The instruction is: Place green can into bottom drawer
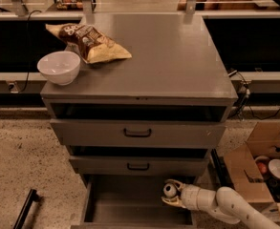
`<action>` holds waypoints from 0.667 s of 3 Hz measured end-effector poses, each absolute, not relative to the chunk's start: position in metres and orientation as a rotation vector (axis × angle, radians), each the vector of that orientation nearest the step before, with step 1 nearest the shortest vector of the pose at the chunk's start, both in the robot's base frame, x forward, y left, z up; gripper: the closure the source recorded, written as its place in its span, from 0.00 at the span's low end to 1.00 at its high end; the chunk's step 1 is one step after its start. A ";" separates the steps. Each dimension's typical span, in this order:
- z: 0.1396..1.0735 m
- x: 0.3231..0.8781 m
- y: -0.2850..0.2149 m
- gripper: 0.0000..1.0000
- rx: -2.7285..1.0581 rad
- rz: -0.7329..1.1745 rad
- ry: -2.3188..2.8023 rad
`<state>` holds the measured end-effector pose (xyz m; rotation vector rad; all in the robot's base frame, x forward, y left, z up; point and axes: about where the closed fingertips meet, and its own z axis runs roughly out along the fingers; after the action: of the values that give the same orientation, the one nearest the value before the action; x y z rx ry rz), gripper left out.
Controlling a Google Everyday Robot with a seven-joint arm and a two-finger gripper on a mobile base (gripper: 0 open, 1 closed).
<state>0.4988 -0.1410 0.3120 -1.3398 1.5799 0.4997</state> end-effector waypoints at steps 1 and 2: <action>0.288 0.512 -0.135 1.00 -1.373 0.524 1.633; 0.276 0.513 -0.121 1.00 -1.384 0.598 1.626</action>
Offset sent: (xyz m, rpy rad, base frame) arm 0.0116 0.0346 -0.0481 0.0306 0.1416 0.1127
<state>0.5127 -0.1208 0.2760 -1.3843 1.6263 0.5980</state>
